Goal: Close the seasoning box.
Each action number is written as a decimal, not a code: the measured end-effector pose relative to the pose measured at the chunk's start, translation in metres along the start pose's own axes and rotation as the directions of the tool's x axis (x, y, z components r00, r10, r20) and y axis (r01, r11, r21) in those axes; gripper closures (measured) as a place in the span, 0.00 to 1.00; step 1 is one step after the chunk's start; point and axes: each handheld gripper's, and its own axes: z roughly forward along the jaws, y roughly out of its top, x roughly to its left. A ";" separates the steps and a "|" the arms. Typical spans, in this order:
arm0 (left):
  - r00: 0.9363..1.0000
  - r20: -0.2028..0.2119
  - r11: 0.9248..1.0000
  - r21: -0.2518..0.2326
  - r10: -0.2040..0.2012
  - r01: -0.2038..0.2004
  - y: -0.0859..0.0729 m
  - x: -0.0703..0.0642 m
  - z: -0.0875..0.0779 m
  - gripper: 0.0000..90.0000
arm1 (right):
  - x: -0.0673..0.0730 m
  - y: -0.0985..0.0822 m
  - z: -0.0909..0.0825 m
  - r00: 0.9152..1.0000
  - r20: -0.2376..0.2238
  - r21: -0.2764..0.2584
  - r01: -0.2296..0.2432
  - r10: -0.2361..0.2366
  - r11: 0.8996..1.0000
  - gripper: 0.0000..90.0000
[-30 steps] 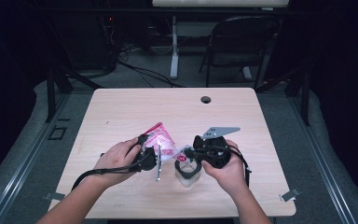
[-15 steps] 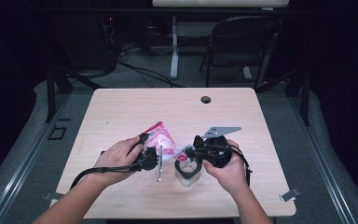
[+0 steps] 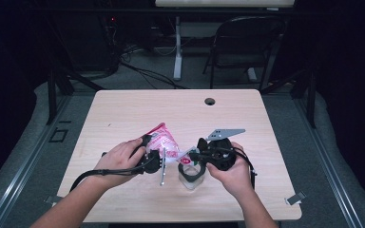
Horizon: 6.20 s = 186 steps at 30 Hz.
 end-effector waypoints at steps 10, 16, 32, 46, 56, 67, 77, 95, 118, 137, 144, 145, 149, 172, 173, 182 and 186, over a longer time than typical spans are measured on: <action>1.000 -0.016 1.000 0.006 0.021 -0.021 0.001 0.002 -0.002 0.77 | -0.002 0.001 0.001 1.000 0.004 0.006 0.000 0.000 1.000 1.00; 0.998 -0.025 0.999 0.006 0.049 -0.049 0.003 0.003 -0.005 0.77 | -0.001 0.000 -0.001 1.000 0.007 0.002 -0.005 0.005 1.000 1.00; 0.995 -0.049 0.996 0.000 0.088 -0.088 0.011 0.004 -0.009 0.78 | -0.005 -0.003 -0.003 0.999 0.034 0.005 -0.017 0.017 1.000 1.00; 0.990 -0.061 0.992 -0.011 0.127 -0.128 0.017 0.003 -0.013 0.78 | -0.008 -0.005 -0.001 0.997 0.079 0.028 -0.004 0.001 1.000 1.00; 0.983 -0.091 0.987 -0.012 0.159 -0.161 0.021 0.002 -0.015 0.79 | -0.011 -0.007 0.004 0.996 0.092 0.031 -0.008 0.006 0.999 1.00; 0.980 -0.100 0.985 -0.009 0.173 -0.175 0.021 0.001 -0.015 0.80 | -0.011 -0.008 0.007 0.995 0.096 0.037 -0.014 0.010 0.999 1.00; 0.979 -0.099 0.984 -0.006 0.178 -0.180 0.021 0.001 -0.015 0.81 | -0.012 -0.009 0.008 0.996 0.092 0.037 -0.017 0.014 0.999 1.00; 0.974 -0.105 0.979 -0.001 0.202 -0.203 0.023 0.004 -0.017 0.81 | -0.012 -0.008 0.007 0.996 0.089 0.034 -0.016 0.013 0.999 1.00; 0.967 -0.088 0.971 0.005 0.240 -0.241 0.026 0.007 -0.021 0.81 | -0.011 -0.008 0.007 0.996 0.090 0.039 -0.012 0.008 0.999 1.00; 0.958 -0.083 0.961 0.017 0.275 -0.275 0.028 0.008 -0.022 0.82 | -0.011 -0.009 0.007 0.996 0.092 0.039 -0.013 0.009 0.999 1.00; 0.958 -0.085 0.962 0.014 0.274 -0.274 0.029 0.008 -0.024 0.82 | -0.011 -0.009 0.006 0.996 0.092 0.036 -0.015 0.012 0.999 1.00; 0.958 -0.085 0.962 0.014 0.274 -0.274 0.029 0.008 -0.024 0.82 | -0.011 -0.009 0.006 0.996 0.092 0.036 -0.015 0.012 0.999 1.00; 0.955 -0.093 0.960 0.012 0.281 -0.281 0.030 0.008 -0.024 0.82 | -0.012 -0.009 0.006 0.996 0.094 0.039 -0.013 0.010 0.999 1.00; 0.936 -0.114 0.943 0.015 0.333 -0.333 0.038 0.007 -0.027 0.83 | -0.014 -0.011 0.011 0.994 0.111 0.044 -0.015 0.011 0.999 1.00; 0.937 -0.113 0.943 0.015 0.332 -0.332 0.038 0.008 -0.027 0.83 | -0.013 -0.011 0.011 0.994 0.111 0.042 -0.016 0.011 0.999 1.00; 0.935 -0.110 0.941 0.018 0.337 -0.337 0.039 0.007 -0.028 0.86 | -0.014 -0.011 0.011 0.993 0.114 0.045 -0.020 0.014 0.999 1.00; 0.934 -0.112 0.940 0.020 0.339 -0.339 0.039 0.007 -0.028 0.87 | -0.014 -0.011 0.012 0.994 0.110 0.044 -0.019 0.014 0.999 1.00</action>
